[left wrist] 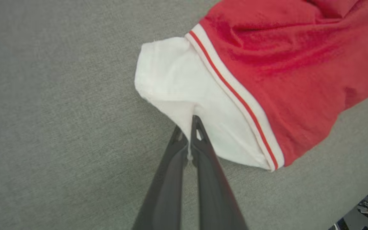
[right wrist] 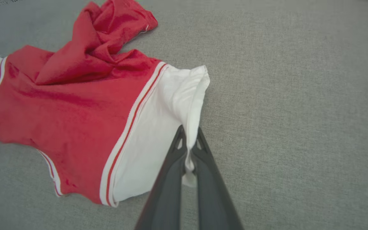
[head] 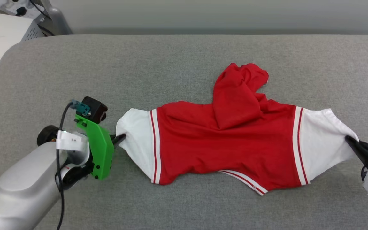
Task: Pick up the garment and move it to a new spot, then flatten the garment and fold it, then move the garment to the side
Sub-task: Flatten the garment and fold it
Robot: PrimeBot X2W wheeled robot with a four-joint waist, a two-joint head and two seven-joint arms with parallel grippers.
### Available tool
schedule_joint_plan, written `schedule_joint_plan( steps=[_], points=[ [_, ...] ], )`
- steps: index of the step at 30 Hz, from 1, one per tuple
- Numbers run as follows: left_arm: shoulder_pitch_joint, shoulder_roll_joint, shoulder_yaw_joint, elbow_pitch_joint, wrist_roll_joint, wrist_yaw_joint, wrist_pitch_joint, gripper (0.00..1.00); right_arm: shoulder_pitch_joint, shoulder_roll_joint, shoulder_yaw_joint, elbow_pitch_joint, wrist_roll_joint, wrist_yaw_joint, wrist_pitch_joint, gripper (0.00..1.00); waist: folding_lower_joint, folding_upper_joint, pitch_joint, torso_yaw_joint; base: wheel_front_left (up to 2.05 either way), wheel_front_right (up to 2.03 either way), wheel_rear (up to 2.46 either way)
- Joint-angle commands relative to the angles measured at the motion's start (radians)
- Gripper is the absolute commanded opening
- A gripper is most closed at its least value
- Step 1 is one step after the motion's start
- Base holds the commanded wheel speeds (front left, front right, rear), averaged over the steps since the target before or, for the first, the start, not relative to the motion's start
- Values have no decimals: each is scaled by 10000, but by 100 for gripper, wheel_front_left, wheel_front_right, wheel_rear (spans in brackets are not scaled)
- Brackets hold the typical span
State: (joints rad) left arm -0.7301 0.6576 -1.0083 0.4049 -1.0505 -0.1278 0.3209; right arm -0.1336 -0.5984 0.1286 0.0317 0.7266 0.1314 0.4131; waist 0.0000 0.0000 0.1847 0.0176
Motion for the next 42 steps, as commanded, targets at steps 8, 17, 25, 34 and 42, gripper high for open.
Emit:
schedule_joint_plan(
  steps=[8,17,25,34,42],
  points=[
    [-485,1045,770,-1755,294,121,-1444,0,-168,-148,-886,-1031,235,-7,-459,0,0,0,-645,276,0,0,0],
    [-1398,1481,1933,-3943,390,874,-2213,0,-1247,-361,-1807,-2169,278,-7,-429,0,0,0,-913,187,0,0,0],
    [-2742,929,2508,-4507,711,1149,-2557,0,-2977,-688,-1779,-2318,87,-7,-229,0,0,0,-895,176,0,0,0],
    [-4718,-242,2738,-3721,858,983,-2437,0,-5278,-1137,-1341,-1437,41,-7,-120,0,0,0,-138,88,0,0,0],
    [-6911,-1126,2945,-1749,1213,674,-2474,0,-8222,-1010,-150,218,-302,-7,-467,0,0,0,1371,-224,0,0,0]
  ],
)
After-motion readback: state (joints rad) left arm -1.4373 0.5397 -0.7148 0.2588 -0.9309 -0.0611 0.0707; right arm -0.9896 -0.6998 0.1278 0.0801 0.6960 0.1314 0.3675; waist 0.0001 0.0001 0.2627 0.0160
